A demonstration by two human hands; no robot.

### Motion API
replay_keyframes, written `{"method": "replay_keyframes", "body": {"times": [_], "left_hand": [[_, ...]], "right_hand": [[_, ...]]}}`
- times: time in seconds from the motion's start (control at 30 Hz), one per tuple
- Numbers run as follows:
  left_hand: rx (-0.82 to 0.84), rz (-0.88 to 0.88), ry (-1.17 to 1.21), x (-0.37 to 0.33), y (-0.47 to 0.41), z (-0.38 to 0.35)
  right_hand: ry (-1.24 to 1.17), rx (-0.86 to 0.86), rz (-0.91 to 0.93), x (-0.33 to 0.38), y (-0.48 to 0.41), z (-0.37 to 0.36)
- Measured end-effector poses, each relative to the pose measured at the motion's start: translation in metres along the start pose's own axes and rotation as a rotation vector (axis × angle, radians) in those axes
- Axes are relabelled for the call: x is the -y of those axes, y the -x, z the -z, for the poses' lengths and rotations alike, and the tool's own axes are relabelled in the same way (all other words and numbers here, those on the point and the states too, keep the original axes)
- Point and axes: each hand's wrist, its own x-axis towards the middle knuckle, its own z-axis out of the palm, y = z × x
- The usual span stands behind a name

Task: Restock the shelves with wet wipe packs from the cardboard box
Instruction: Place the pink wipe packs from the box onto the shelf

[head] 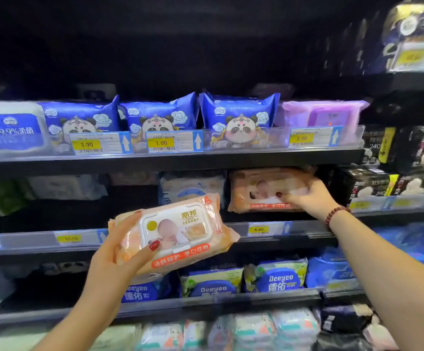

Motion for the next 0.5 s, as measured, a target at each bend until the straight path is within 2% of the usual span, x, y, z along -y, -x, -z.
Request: {"method": "replay_keyframes", "body": {"times": [0.1, 0.2, 0.5], "left_hand": [[-0.014, -0.009, -0.001, 0.005, -0.006, 0.000], [-0.022, -0.007, 0.002, 0.009, -0.012, -0.001], [-0.003, -0.022, -0.024, 0.012, -0.020, 0.000]], "right_hand": [[0.304, 0.088, 0.051, -0.016, -0.019, 0.004], [0.679, 0.078, 0.068, -0.037, -0.038, 0.007], [0.856, 0.044, 0.077, -0.033, -0.052, -0.006]]}}
